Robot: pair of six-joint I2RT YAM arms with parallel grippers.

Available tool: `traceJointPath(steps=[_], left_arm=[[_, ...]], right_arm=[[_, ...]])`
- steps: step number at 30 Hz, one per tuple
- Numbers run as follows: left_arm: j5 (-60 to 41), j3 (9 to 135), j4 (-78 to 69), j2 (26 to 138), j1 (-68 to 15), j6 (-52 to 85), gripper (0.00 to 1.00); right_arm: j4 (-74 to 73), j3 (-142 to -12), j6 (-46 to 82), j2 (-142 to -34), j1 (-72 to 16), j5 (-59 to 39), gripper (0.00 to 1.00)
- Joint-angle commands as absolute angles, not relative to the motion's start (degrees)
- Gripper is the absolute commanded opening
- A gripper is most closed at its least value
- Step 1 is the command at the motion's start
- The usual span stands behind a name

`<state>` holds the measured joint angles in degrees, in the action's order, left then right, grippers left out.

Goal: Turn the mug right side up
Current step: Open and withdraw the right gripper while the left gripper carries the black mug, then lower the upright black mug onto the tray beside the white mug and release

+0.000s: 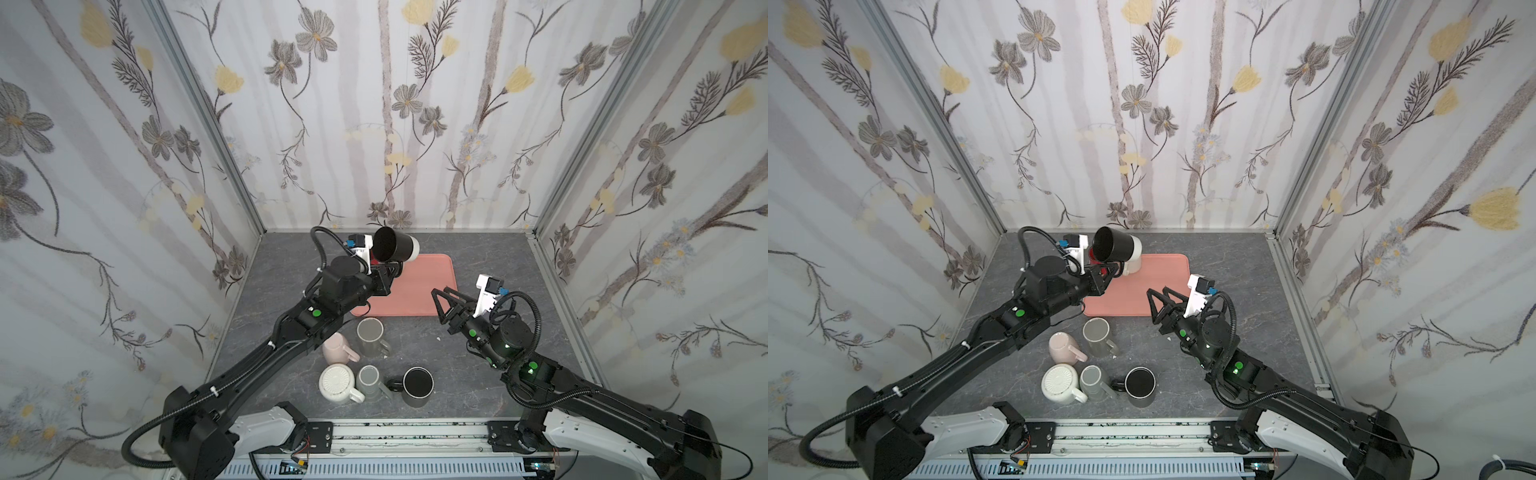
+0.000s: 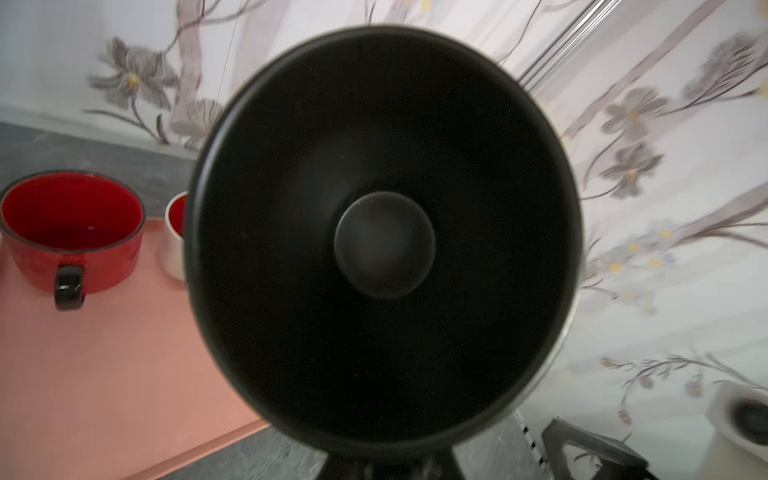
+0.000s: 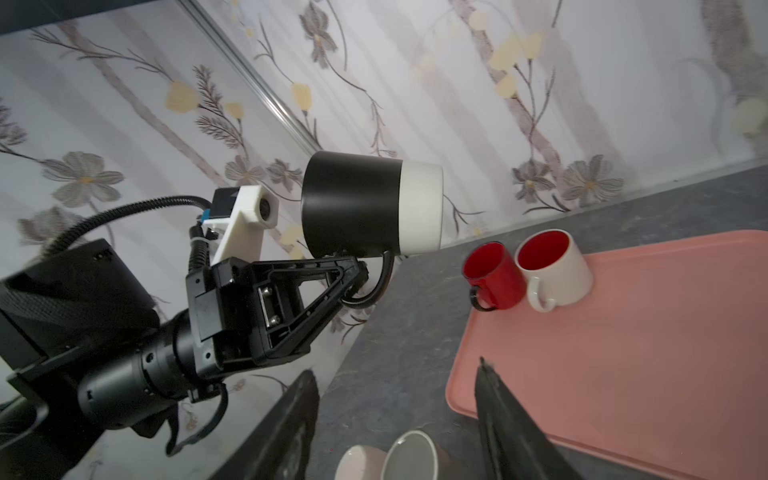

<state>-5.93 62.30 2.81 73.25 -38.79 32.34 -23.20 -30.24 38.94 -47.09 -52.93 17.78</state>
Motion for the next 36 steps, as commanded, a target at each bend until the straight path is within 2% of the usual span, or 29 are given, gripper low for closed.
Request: traceJointPath(steps=[1,13,19,26,36], left_arm=[[-1.6,70.8,8.5,81.5,-39.8,27.4,0.0],[7.7,100.0,22.2,111.7,-40.9,21.5,0.0],[8.9,111.6,27.3,122.8,-40.8,20.7,0.0],[9.0,122.2,32.4,132.1,-40.7,20.2,0.0],[10.9,128.2,35.1,138.2,-40.5,20.3,0.0]], right_arm=[[-12.7,-28.0,39.4,-43.2,-51.5,22.0,0.61],[-6.5,-23.5,39.9,-35.6,-49.5,22.2,0.62],[-4.5,-21.3,40.5,-32.5,-48.6,22.6,0.63],[-3.1,-20.3,40.7,-30.4,-47.4,22.7,0.64],[-2.6,-19.5,40.7,-29.1,-45.1,22.0,0.65]])
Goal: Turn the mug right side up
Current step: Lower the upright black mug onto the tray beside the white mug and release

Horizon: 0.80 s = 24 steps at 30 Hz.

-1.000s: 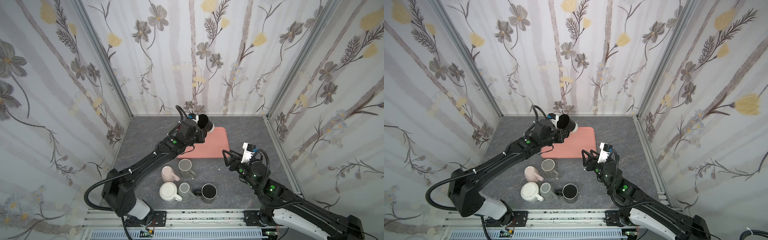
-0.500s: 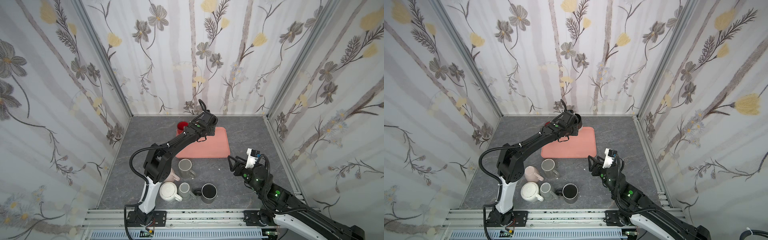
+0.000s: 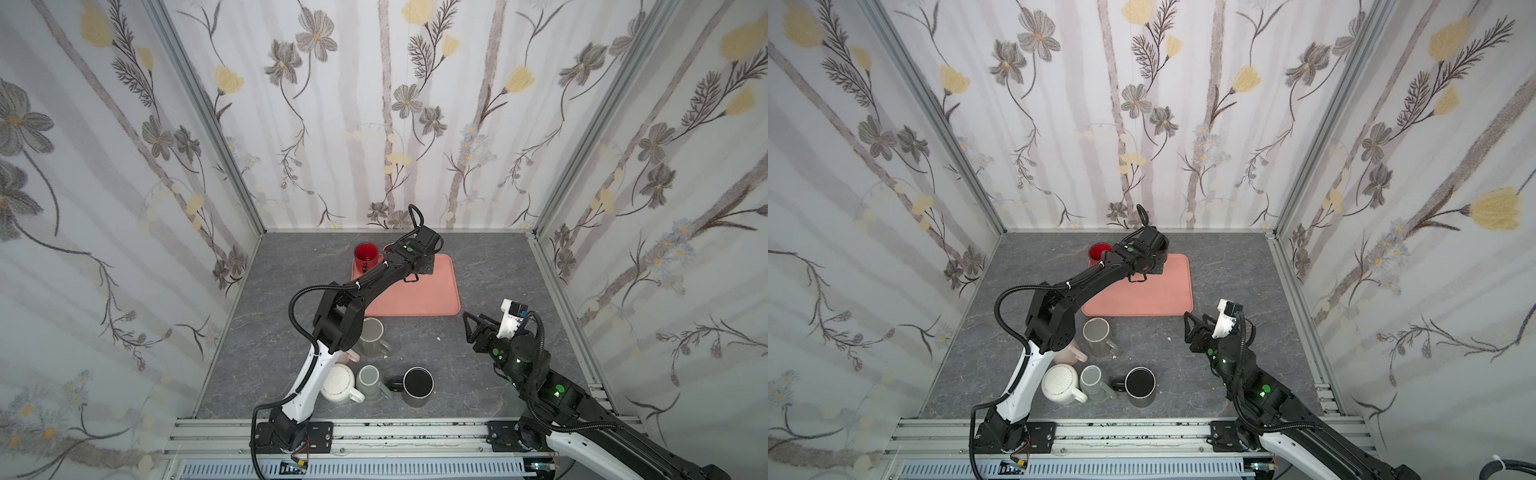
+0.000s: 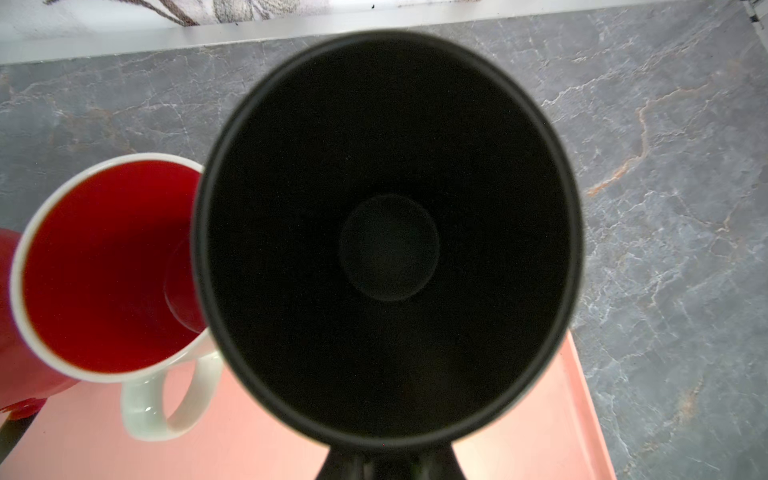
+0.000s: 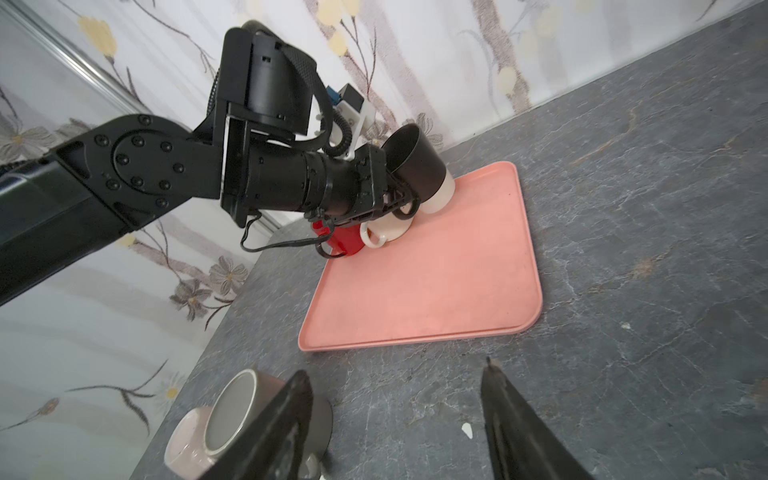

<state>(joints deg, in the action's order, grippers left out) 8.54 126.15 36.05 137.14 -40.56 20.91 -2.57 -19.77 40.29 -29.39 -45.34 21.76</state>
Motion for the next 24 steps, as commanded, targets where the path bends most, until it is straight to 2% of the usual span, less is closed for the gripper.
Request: traceJointPath(steps=[1,7,18,21,24], left_arm=[[10.8,129.0,35.5,138.9,-40.4,20.4,0.0],[11.1,133.6,37.7,142.1,-40.0,20.7,0.0],[10.8,134.1,38.3,143.5,-39.2,21.2,0.01],[10.5,134.1,38.1,143.6,-39.2,21.3,0.2],[10.2,134.2,38.0,143.3,-39.2,21.5,0.31]], right_arm=[[-2.6,-19.5,40.7,-29.0,-45.0,21.8,0.65],[-1.9,-19.2,41.0,-28.3,-44.6,21.8,0.66],[-1.4,-19.0,41.3,-27.7,-44.2,21.8,0.68],[-1.3,-19.1,41.4,-27.8,-44.1,21.8,0.7],[-1.4,-19.0,41.5,-27.8,-43.9,21.7,0.7]])
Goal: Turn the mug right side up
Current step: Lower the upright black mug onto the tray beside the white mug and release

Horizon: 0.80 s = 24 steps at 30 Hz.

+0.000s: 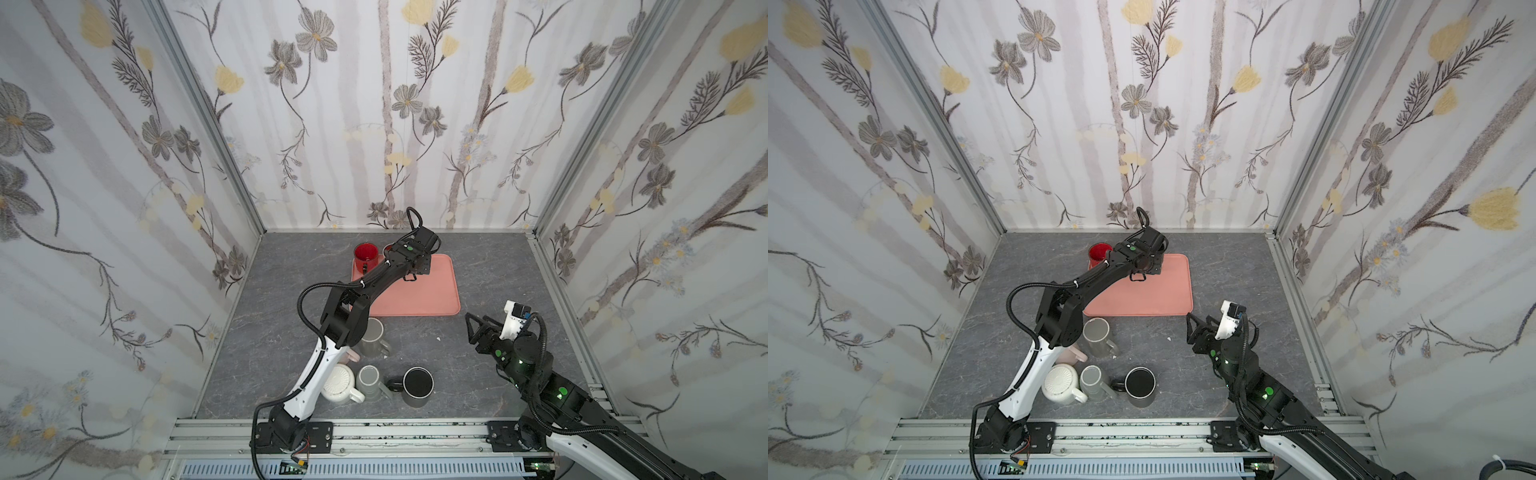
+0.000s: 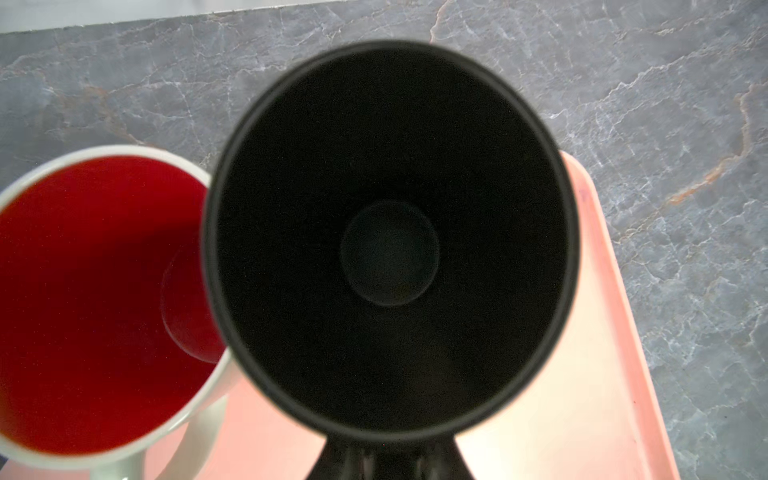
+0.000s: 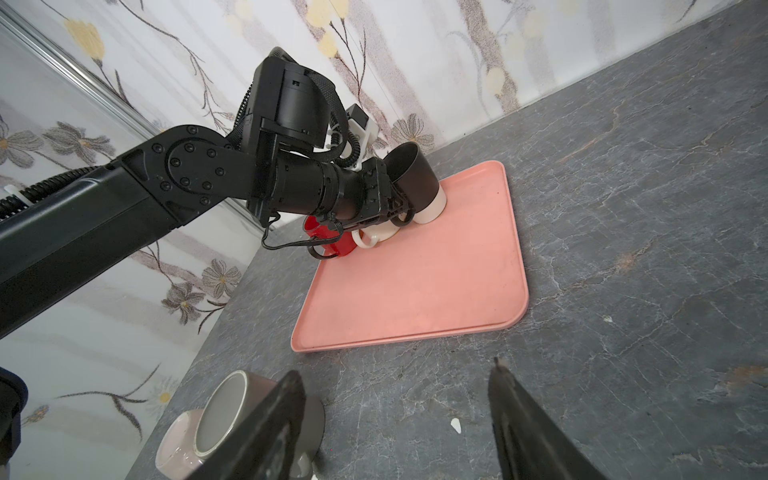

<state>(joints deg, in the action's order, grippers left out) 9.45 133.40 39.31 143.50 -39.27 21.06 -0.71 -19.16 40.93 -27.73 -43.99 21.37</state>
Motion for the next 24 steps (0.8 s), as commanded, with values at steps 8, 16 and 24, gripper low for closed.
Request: traceJointPath(steps=[8,16,24], left_arm=[[7.9,131.9,35.7,138.9,-39.4,23.3,0.4],[3.6,111.0,19.0,119.8,-39.9,26.2,0.61],[-0.1,87.1,4.8,99.2,-40.5,29.0,0.73]], right_arm=[[-1.1,-19.1,41.7,-28.0,-43.9,21.4,0.72],[-1.8,-19.4,41.3,-30.2,-43.8,19.7,0.72],[-6.5,-18.7,40.4,-35.1,-43.6,13.7,0.73]])
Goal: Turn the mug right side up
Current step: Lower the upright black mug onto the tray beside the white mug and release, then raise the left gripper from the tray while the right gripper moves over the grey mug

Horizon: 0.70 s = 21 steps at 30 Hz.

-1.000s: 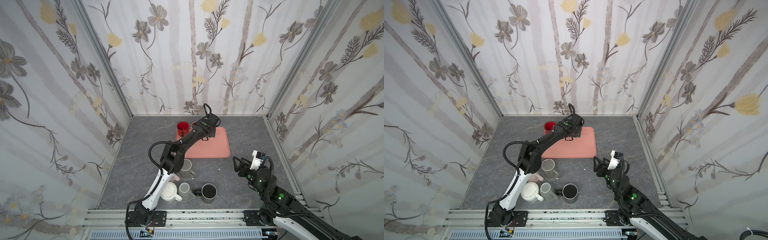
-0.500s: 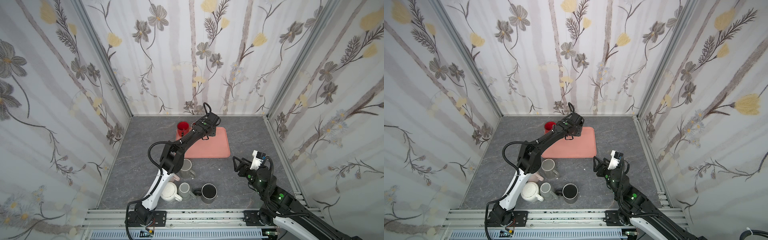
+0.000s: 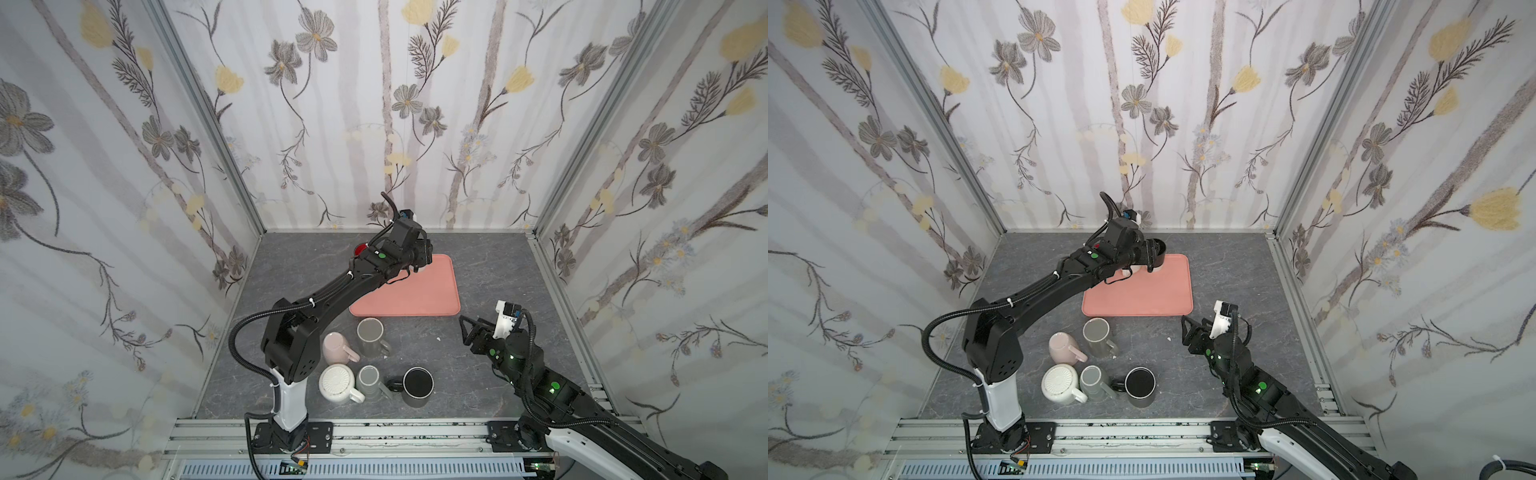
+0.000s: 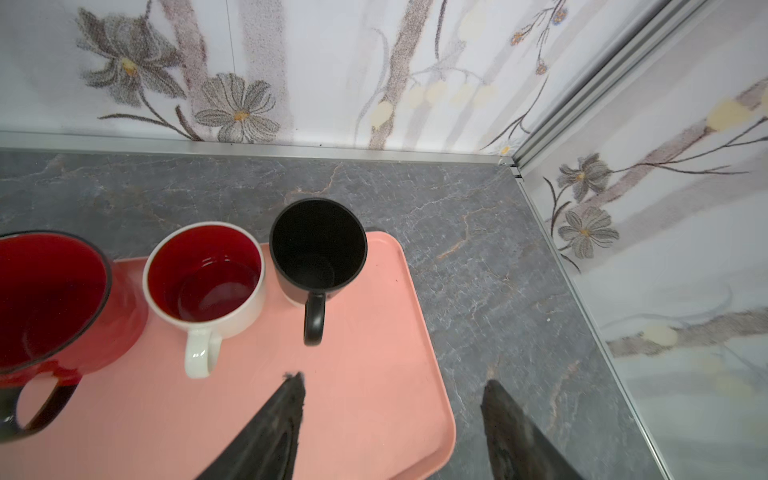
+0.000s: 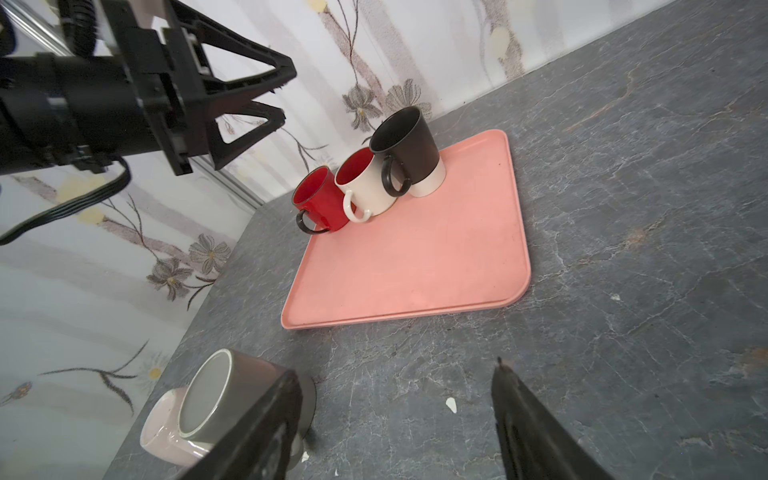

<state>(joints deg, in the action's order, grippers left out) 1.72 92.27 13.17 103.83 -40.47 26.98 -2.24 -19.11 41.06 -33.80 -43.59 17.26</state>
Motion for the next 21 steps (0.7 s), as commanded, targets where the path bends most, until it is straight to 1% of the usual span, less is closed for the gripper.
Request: traceJointPath(steps=[1,4,5,8,9,10,13,17,21], left_arm=[[-0.3,83.3,2.6,96.3,-40.6,29.6,0.76],[0.1,73.1,-2.7,88.2,-40.6,31.1,0.96],[0.1,69.9,-4.5,85.4,-40.5,31.5,1.0],[0.9,62.0,-7.9,78.0,-40.5,32.2,1.0],[1.3,59.8,-8.6,75.7,-40.4,32.4,1.0],[2.0,57.2,-9.1,72.8,-40.4,32.6,1.0],[4.4,50.4,-10.4,64.8,-40.4,32.8,1.0],[8.0,43.1,-10.8,56.0,-40.2,31.4,1.0],[10.5,38.7,-9.1,49.5,-39.9,31.4,1.0]], right_arm=[[-8.2,-18.6,39.1,-36.3,-43.6,11.1,0.73],[-11.9,-19.9,35.5,-42.3,-43.8,1.6,0.73],[-12.3,-20.7,34.7,-44.8,-44.0,-0.5,0.73],[-12.3,-23.8,31.1,-52.4,-46.2,-4.4,0.73],[-11.8,-25.0,29.9,-54.4,-46.6,-4.5,0.73],[-10.7,-26.8,28.0,-57.5,-49.6,-4.3,0.73],[-7.6,-32.2,23.4,-65.0,-53.7,-3.5,0.72],[-2.7,-39.1,19.5,-73.8,-56.0,-3.7,0.7],[-1.6,-42.7,16.9,-80.2,-57.9,-3.4,0.67]])
